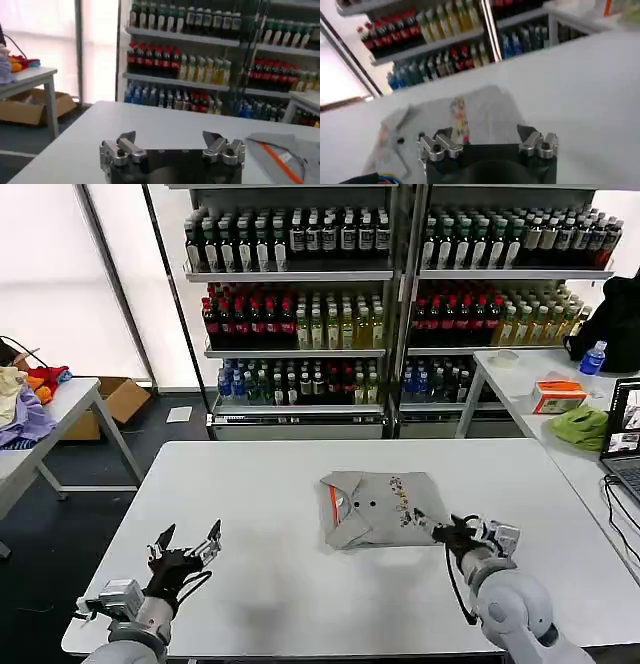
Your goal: Fold and organize the clothes.
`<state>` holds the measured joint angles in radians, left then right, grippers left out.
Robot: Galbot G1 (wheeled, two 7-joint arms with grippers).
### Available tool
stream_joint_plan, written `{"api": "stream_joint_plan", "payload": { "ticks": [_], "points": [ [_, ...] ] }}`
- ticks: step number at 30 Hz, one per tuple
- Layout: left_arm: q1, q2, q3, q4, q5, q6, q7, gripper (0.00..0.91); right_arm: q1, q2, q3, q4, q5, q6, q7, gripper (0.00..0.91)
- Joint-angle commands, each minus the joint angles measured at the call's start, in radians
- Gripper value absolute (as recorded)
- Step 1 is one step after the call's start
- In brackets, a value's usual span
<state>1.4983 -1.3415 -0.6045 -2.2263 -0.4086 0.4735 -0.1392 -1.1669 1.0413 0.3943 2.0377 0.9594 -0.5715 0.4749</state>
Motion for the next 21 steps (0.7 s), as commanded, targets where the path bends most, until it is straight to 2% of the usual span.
{"api": "stream_joint_plan", "payload": {
  "ticks": [1,4,7,9,21],
  "points": [
    [0.001,-0.016,-0.015,-0.045,0.024,-0.115,0.000,0.907,-0.064,-0.053,0.197,0.207,-0.456,0.027,-0.114,0.907],
    [-0.002,-0.020,-0.018,-0.033,0.048,-0.150,-0.002,0.907,-0.150,-0.090,0.196,0.179,-0.511,0.064,-0.096,0.907],
    [-0.012,-0.018,-0.027,-0.009,0.049,-0.181,-0.005,0.907,-0.227,-0.101,0.171,0.152,-0.508,0.117,-0.042,0.907],
    [-0.011,-0.015,-0.032,-0.008,0.067,-0.165,0.000,0.907,-0.243,-0.081,0.173,0.151,-0.497,0.126,-0.020,0.907],
    [-0.004,-0.002,-0.038,-0.024,0.076,-0.157,-0.008,0.907,-0.204,-0.041,0.169,0.150,-0.476,0.111,-0.025,0.907]
  ]
}}
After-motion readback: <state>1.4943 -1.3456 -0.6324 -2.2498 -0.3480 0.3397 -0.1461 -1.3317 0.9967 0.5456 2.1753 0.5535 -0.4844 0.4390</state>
